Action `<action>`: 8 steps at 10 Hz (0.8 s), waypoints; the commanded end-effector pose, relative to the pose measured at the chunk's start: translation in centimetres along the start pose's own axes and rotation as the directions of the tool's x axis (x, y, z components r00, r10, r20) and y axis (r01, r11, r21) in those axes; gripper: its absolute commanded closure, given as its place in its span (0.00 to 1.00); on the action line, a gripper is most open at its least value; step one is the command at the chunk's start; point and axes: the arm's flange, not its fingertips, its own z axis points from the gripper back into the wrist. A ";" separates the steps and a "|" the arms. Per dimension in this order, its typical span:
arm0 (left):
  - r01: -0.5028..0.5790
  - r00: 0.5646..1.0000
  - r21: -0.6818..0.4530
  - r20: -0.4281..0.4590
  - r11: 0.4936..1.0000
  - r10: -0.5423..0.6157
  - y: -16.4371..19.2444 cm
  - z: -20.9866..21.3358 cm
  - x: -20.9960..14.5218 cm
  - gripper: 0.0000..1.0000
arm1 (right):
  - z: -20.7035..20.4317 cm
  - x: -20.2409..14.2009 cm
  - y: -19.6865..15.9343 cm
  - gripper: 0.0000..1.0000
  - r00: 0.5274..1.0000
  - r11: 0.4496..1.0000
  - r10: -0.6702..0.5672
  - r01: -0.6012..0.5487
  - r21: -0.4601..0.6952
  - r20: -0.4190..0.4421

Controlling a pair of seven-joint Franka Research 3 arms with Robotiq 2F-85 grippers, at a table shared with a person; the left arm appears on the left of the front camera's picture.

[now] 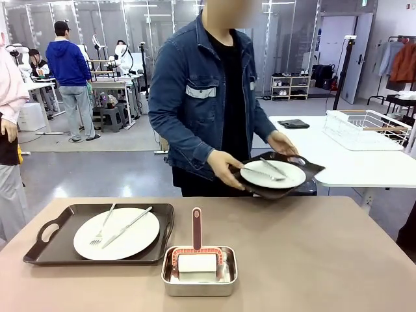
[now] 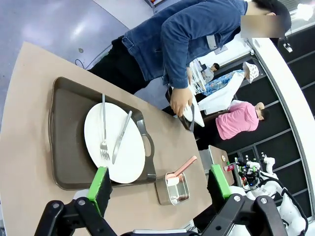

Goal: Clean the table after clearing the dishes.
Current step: When the left (or right) Handle tray is removed, use the left hand (or right hand) to clean the left (or right) side of the table with the Lint Roller.

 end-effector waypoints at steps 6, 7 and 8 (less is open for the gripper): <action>0.011 1.000 -0.015 0.002 1.000 -0.010 0.1 0.3 0.3 0.00 | -12.6 -1.2 5.3 0.00 0.983 0.966 0.136 -0.159 -0.204 -0.119; 0.011 1.000 -0.015 0.002 1.000 -0.010 0.1 0.3 0.3 0.00 | -18.3 -2.1 7.2 0.00 0.956 0.929 0.192 -0.250 -0.273 -0.221; 0.011 1.000 -0.015 0.002 1.000 -0.010 0.1 0.3 0.3 0.00 | -22.9 -3.0 8.8 0.00 0.924 0.890 0.239 -0.332 -0.312 -0.300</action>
